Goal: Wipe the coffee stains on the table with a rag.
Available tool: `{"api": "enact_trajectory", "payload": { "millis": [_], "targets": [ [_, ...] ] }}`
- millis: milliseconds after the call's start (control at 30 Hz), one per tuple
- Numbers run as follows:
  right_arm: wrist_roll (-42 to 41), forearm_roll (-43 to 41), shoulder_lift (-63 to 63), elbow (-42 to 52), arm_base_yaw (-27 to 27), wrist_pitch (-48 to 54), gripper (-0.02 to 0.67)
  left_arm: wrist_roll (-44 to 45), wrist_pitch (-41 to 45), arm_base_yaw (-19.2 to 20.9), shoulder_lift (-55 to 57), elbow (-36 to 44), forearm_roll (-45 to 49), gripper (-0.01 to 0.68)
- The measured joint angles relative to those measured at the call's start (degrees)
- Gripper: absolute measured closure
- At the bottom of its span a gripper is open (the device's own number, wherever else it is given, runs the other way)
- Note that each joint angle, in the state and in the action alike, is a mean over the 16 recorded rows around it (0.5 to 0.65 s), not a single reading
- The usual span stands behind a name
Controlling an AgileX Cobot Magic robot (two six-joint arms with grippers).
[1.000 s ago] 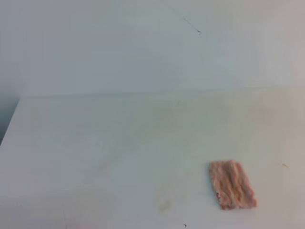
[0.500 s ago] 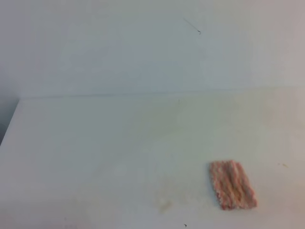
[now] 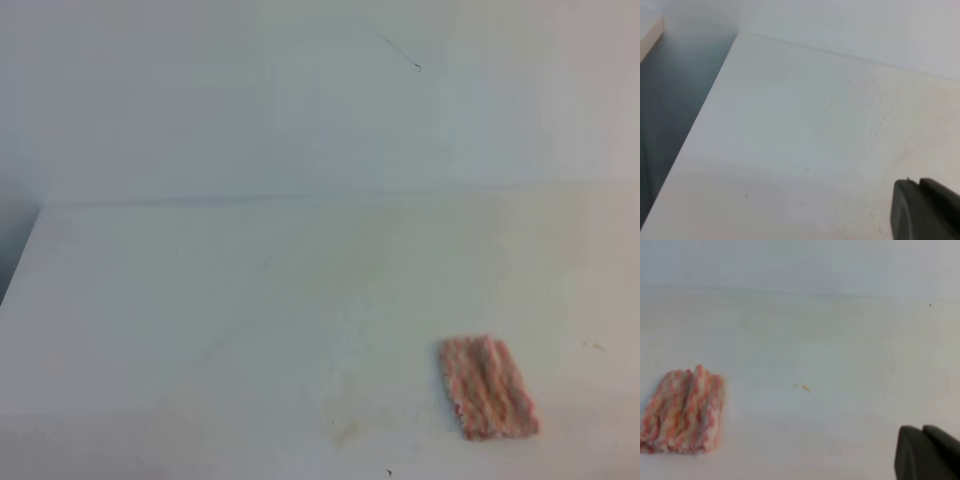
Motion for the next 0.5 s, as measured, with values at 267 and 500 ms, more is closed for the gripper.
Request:
{"api": "enact_trajectory", "payload": {
  "millis": [267,500],
  "targets": [
    [-0.1,0.0,0.0,0.0,-0.4,0.0,0.652,0.0,-0.3,0.0,-0.4,0.8,0.0,0.673],
    [-0.1,0.0,0.0,0.0,-0.4,0.0,0.653,0.0,-0.3,0.0,-0.6,1.0,0.0,0.673]
  ]
}}
